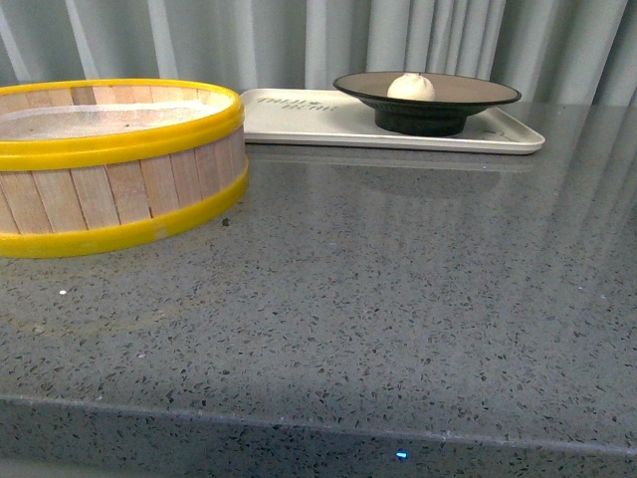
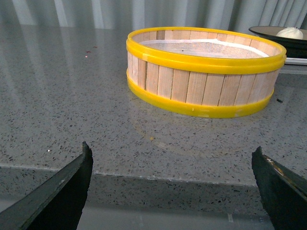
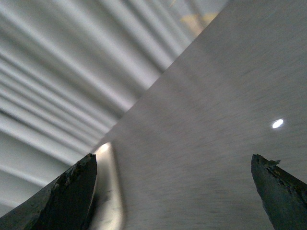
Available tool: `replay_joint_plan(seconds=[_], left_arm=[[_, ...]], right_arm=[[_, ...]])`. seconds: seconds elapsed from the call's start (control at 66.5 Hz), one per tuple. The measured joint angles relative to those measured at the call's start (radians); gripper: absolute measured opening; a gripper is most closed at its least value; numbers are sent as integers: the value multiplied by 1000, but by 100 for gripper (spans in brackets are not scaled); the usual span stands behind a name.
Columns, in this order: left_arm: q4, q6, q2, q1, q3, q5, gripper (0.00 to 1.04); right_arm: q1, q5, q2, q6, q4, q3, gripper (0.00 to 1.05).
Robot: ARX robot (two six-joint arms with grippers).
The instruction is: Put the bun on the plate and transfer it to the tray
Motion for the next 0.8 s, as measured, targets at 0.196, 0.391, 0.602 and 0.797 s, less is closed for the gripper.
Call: replay_joint_plan(seconds=[0.196,0.391,0.602,0.797], left_arm=[[0,0,0,0,0,0,98],[0,0,0,0,0,0,98],[0,0,0,0,0,0,98],[0,0,0,0,0,0,98]], right_arm=[[-162,-386,-533,-610,108,-499,66],[-53,-288,-699,-755,89,-699,28],[43,-201,-814,-775,59,-769,2],[105,-137,-900,-776,18,-817,2]])
